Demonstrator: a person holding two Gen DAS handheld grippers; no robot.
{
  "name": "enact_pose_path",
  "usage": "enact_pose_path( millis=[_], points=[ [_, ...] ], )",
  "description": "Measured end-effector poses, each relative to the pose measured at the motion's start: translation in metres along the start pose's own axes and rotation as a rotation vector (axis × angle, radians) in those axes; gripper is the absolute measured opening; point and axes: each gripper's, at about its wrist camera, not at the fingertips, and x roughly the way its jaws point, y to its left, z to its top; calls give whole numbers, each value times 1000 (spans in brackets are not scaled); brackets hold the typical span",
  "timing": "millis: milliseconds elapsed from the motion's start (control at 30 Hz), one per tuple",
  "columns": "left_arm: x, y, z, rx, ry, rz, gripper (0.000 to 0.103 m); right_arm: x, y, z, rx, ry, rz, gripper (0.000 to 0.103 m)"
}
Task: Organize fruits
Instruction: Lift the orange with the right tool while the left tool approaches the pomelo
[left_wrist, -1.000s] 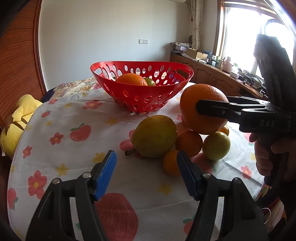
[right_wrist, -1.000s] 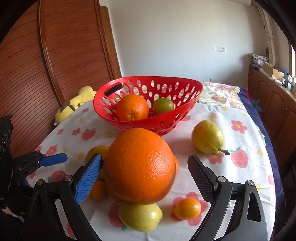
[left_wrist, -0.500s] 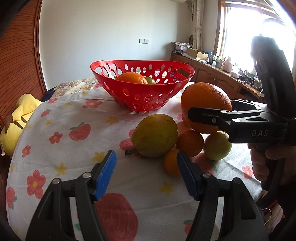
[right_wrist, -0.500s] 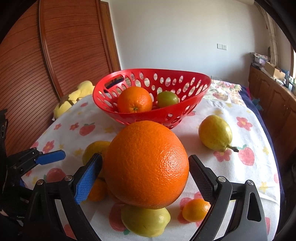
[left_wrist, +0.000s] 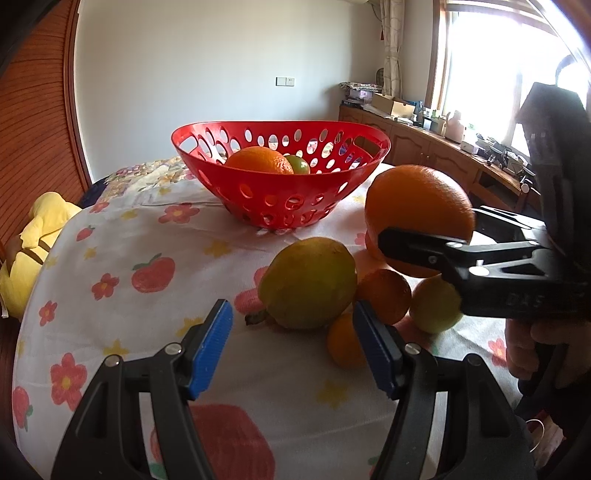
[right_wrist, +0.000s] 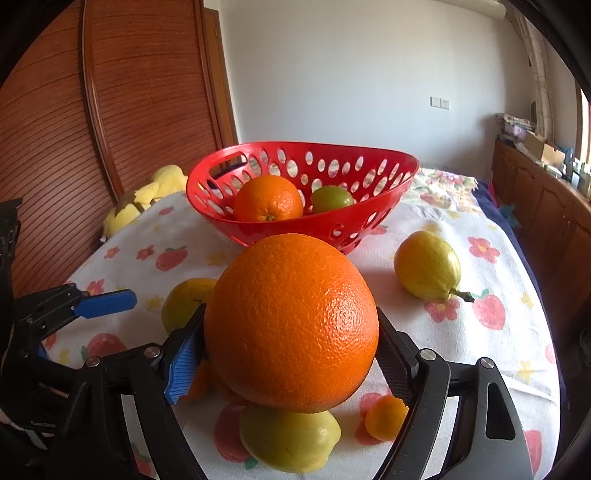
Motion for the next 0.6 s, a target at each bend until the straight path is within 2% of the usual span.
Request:
enact_pose_path(
  millis=[300, 600],
  points=[
    [5, -5, 13, -3, -1, -21, 68, -31, -10, 13, 10, -73, 12, 84],
    [16, -8, 21, 4, 12, -24, 69, -57, -41, -6, 40, -90, -47, 84]
  ],
)
